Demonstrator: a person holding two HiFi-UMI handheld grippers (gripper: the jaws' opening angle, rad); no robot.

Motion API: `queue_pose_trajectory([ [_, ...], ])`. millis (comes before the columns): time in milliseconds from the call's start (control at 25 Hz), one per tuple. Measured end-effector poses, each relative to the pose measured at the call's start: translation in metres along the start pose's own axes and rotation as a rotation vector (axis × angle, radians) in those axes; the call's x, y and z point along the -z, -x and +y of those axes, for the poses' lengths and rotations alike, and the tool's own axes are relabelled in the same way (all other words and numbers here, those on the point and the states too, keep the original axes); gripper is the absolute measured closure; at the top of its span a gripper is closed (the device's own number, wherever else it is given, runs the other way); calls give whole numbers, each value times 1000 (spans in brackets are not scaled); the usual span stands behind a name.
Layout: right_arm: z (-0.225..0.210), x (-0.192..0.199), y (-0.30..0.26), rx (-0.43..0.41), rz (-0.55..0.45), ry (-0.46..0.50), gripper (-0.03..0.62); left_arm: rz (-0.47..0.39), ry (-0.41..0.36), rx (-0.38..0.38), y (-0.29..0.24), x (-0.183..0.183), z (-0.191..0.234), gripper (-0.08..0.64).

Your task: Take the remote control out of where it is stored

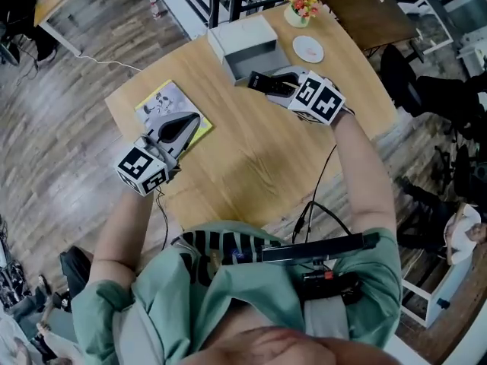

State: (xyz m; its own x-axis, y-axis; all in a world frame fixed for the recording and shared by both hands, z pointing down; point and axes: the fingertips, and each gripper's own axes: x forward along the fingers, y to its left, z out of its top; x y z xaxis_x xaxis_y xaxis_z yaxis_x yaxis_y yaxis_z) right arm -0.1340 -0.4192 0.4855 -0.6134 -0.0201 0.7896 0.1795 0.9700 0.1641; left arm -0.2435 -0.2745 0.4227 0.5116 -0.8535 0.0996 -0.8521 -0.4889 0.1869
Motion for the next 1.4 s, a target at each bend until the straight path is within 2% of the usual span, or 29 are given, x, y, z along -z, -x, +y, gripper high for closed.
queue_pose_trajectory([
  [280,87,-37,45,2,-41,19,400,-45,-11,9,56,-25,-47,555],
  [480,153,-57,57,-4,-62,25,400,-55,-19,24,96,-25,-75,555],
  [800,225,-85,66,0,-66,16,400,-71,-7,68,151,-19,-96,555],
  [1080,244,-90,73,15,-87,-31,400,-81,25,113,156,-17,-105,555],
  [1400,195,-49,98,87,-70,-85,400,-48,2,162,97,-27,-105,555],
])
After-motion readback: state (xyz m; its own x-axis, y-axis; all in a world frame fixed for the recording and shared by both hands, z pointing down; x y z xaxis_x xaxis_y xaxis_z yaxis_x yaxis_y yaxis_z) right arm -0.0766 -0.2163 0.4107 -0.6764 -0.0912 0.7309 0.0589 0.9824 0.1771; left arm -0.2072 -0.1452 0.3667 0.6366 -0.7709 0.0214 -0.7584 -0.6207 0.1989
